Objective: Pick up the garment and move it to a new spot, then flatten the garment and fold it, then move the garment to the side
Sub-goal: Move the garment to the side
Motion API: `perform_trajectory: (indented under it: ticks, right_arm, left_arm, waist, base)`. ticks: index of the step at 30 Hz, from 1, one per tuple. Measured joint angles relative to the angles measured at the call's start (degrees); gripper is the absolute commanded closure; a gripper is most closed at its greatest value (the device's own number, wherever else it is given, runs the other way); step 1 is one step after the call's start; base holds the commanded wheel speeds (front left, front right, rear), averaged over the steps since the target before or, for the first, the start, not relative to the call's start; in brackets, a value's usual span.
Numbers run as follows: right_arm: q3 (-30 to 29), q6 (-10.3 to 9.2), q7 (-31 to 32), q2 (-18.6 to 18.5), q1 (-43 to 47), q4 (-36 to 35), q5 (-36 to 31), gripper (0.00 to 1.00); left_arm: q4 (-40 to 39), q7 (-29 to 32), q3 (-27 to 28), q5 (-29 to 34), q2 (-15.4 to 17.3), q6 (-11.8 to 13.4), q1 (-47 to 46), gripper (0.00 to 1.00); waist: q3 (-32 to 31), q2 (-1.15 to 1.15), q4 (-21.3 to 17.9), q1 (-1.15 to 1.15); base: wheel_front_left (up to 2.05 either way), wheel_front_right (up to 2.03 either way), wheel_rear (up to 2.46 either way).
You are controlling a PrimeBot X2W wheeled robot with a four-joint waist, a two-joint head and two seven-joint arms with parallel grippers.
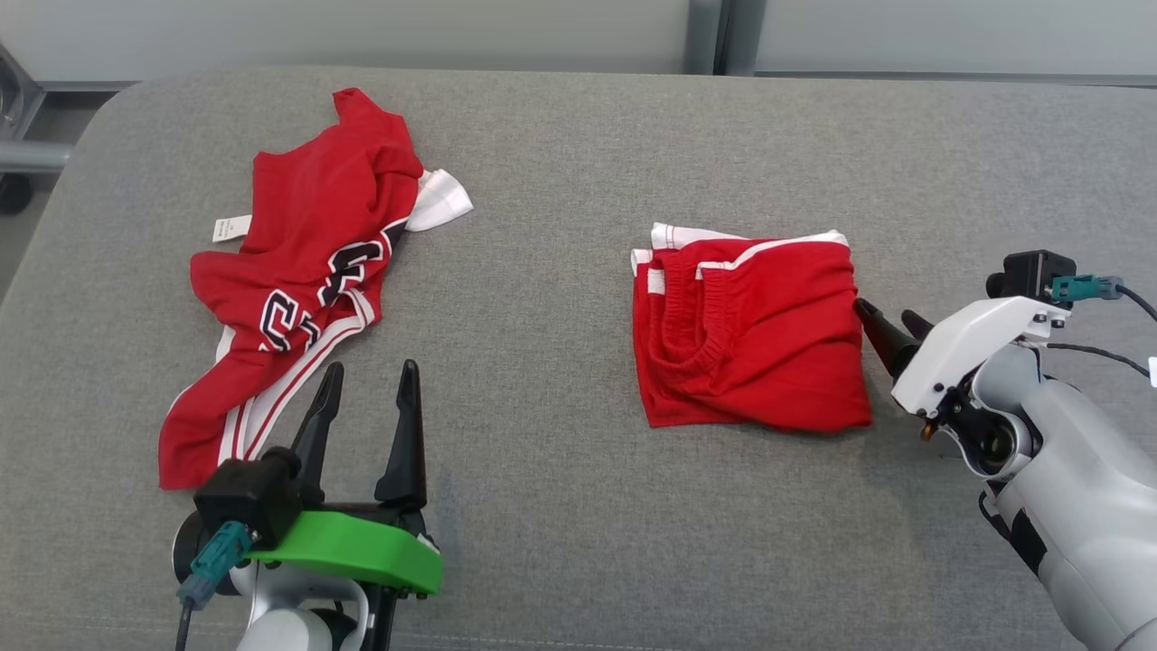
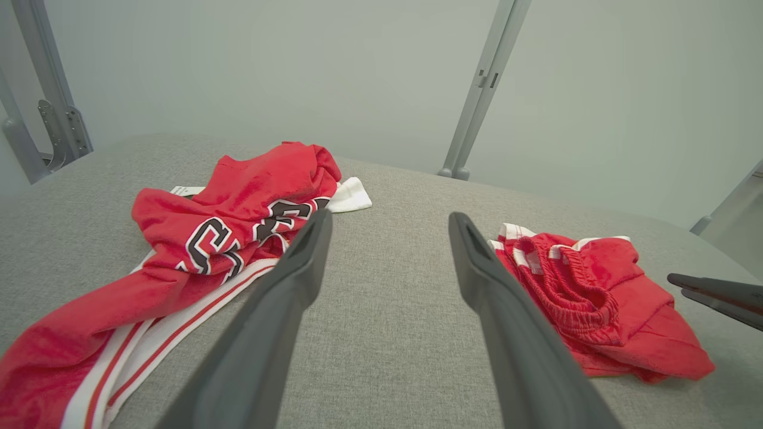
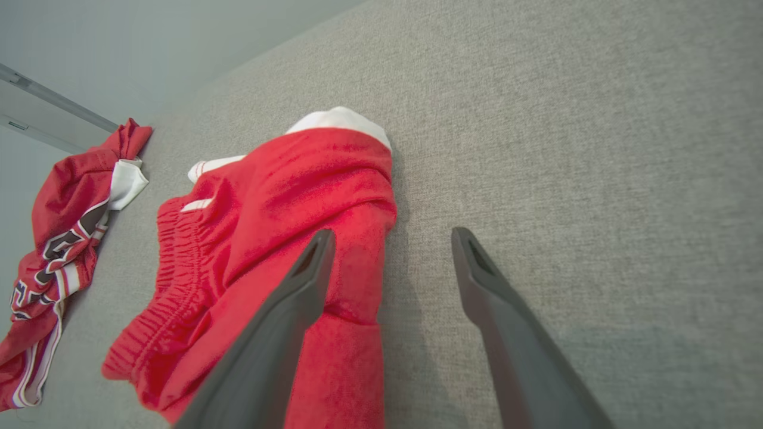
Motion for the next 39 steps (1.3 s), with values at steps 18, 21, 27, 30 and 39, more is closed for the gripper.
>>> perform_trajectory:
  ticks: [18,21,27,30,39]
  right_arm:
    - [-0.5,1.57,1.9,1.9,-1.7,3.2,2.8,0.88]
    - [-0.3,1.89,2.4,1.8,-2.4,3.6,2.7,1.0]
    - [0.7,1.92,2.8,0.5,-4.7,4.1,1.5,1.0]
    - [0.9,2.12,2.8,-0.5,-6.1,4.1,0.7,1.0]
    - [1.1,2.15,3.0,-4.7,-9.8,4.9,-1.5,1.0]
  left_arm:
    - [-0.6,0.3,0.4,0.0,0.0,0.0,-0.6,0.0]
    - [-0.6,0.3,0.7,0.0,0.0,0.0,-0.8,0.0]
    - [-0.9,0.2,2.0,0.0,0.0,0.0,-0.9,0.0]
    - [-1.2,0.2,2.0,0.0,0.0,0.0,-0.9,0.0]
    - [-2.6,0.2,2.3,0.3,-0.1,0.0,-1.0,0.0]
  waist:
    - [3.2,0.0,3.3,0.0]
    - [3.5,0.0,3.4,0.0]
    - [4.1,0.0,3.0,0.0]
    - [4.5,0.0,2.4,0.0]
    - [5.9,0.0,-0.1,0.0]
  base:
    - [0.0,0.0,0.0]
    - [0.0,0.0,0.0]
    - [0.0,0.0,0.0]
    - [0.0,0.0,0.0]
    - [0.0,0.0,0.0]
